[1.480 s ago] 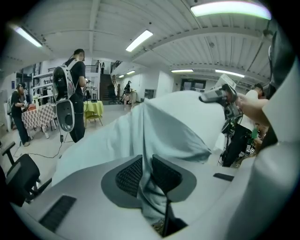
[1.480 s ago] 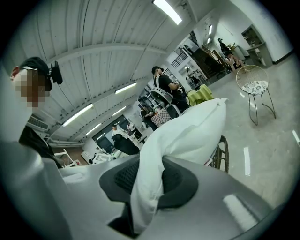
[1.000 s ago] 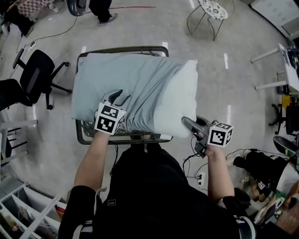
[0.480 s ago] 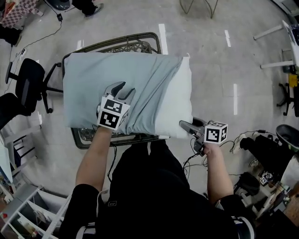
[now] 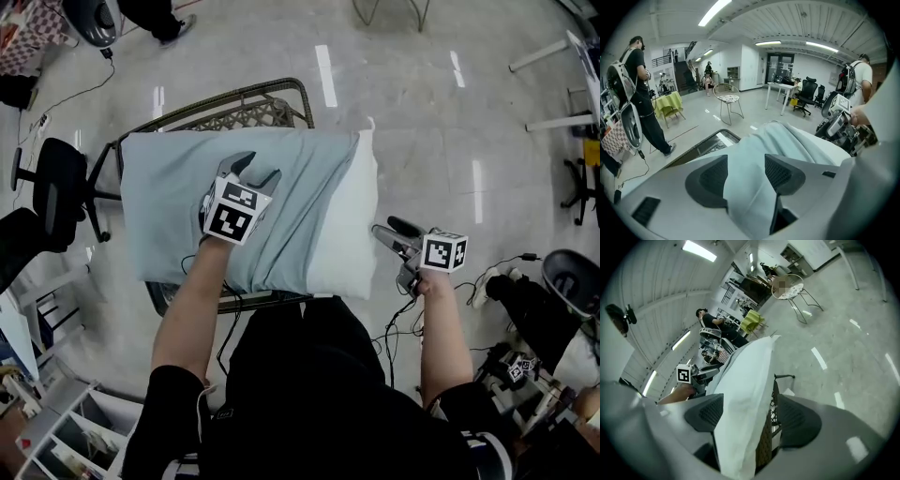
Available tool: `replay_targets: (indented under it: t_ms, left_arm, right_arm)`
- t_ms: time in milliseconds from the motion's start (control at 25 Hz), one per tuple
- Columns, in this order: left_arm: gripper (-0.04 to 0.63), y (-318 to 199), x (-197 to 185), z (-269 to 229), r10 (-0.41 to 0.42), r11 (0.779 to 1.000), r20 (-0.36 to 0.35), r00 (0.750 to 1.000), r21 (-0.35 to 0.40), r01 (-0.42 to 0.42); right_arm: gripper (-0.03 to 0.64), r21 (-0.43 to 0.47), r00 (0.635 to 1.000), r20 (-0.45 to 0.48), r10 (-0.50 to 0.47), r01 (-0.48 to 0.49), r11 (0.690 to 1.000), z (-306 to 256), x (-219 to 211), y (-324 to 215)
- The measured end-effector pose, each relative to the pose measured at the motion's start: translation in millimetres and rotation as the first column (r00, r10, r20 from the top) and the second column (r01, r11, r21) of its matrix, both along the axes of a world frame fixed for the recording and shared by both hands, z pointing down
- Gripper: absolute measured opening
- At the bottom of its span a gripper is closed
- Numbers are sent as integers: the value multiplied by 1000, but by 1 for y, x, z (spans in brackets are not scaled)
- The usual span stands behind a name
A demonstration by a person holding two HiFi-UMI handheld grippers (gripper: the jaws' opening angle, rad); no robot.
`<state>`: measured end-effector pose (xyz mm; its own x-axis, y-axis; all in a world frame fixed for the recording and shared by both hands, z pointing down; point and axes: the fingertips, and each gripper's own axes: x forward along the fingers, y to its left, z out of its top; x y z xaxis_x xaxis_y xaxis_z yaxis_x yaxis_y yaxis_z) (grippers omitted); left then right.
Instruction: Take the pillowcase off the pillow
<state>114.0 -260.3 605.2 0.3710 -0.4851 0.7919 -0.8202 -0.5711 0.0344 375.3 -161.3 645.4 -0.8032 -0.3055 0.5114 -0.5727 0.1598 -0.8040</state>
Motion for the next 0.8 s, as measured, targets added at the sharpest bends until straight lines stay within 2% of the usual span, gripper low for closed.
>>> replay_targets:
  t_ms: [200,320,440,520,560,680,800]
  left_arm:
    - [284,-22,0,17,-4,999,24,1000,-47,5]
    - [288,-27,-2,28,-13,997,34,999,-76,15]
    - [287,-28,-6,35,-21,994,49,999,-102,26]
    - [261,-29,-7,38,-5,993,72,997,-114,13]
    - [236,-29,-8,39,5,993,87,996,-119,6]
    - [120,-30,-14,38,10,994,130,991,-107,4]
    - [41,-31,-22,34,5,997,167,986,-80,8]
  right_arm:
    - [436,60,998,31,-48,46,997,7,-33,-73]
    - [474,30,995,57,-78,76,997,23,-47,-96]
    - [479,-9,982,153,-107,110,994,28,-68,-101]
    - [439,4,976,182,-122,123,992,24,-74,-101]
    - [392,22,974,184,-132,130,991,20,-74,-100]
    - [281,81,970,192,-149,136,987,3,-76,-98]
    - [222,120,967,211,-145,122,985,-17,-76,-97]
